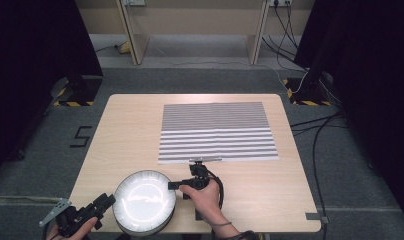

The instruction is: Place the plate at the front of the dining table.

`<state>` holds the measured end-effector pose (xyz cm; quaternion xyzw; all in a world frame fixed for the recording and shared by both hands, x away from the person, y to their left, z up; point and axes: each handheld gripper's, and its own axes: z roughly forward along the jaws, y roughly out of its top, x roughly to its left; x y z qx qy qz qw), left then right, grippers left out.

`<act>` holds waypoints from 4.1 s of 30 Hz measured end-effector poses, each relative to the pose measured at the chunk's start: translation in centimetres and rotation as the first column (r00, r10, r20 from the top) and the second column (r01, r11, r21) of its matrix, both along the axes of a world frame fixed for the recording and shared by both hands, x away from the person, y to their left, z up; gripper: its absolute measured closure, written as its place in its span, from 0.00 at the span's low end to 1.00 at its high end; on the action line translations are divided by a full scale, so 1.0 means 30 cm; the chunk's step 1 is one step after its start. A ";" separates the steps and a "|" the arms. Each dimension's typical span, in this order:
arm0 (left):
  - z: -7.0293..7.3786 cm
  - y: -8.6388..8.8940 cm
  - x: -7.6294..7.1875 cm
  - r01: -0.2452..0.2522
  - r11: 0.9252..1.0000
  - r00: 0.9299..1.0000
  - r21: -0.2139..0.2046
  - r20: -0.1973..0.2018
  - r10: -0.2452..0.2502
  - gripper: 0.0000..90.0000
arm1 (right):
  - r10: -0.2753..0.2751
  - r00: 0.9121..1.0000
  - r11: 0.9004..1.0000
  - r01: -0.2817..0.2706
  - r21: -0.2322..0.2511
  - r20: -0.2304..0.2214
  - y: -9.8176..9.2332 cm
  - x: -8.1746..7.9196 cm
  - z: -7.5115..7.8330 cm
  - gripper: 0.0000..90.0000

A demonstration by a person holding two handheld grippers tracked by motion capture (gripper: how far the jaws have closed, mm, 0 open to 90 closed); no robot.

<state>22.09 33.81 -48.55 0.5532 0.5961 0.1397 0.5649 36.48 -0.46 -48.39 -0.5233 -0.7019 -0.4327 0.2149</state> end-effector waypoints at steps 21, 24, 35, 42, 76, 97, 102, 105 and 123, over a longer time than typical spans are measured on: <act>-0.013 -0.004 0.007 0.009 1.000 1.000 -0.003 -0.012 -0.009 0.59 | -0.077 0.997 0.997 0.076 0.020 0.023 -0.099 0.029 0.048 0.93; -0.016 -0.007 0.007 0.011 1.000 1.000 -0.005 -0.015 -0.011 0.59 | -0.085 0.996 0.996 0.085 0.019 0.028 -0.110 0.033 0.056 0.93; -0.021 -0.013 0.009 0.021 1.000 1.000 -0.001 -0.017 -0.021 0.59 | -0.112 0.993 0.994 0.111 0.020 0.036 -0.141 0.047 0.075 0.93; -0.023 -0.011 0.010 0.020 1.000 1.000 0.000 -0.018 -0.020 0.59 | -0.125 0.991 0.992 0.124 0.026 0.041 -0.156 0.055 0.082 0.93; -0.032 -0.016 0.015 0.025 1.000 0.999 -0.003 -0.024 -0.025 0.60 | -0.231 0.972 0.972 0.229 0.045 0.043 -0.276 0.113 0.114 0.92; -0.035 -0.016 0.017 0.027 1.000 0.999 -0.007 -0.028 -0.027 0.60 | -0.281 0.959 0.959 0.278 0.053 0.046 -0.333 0.140 0.130 0.91; -0.035 -0.015 0.017 0.026 1.000 0.999 -0.008 -0.028 -0.027 0.60 | -0.285 0.957 0.958 0.282 0.055 0.047 -0.340 0.145 0.133 0.91; -0.035 -0.014 0.017 0.025 1.000 0.999 -0.007 -0.028 -0.025 0.60 | -0.290 0.956 0.956 0.287 0.056 0.047 -0.344 0.149 0.134 0.91; -0.036 -0.013 0.018 0.026 1.000 0.999 -0.007 -0.032 -0.026 0.60 | -0.333 0.942 0.942 0.329 0.070 0.046 -0.380 0.175 0.141 0.91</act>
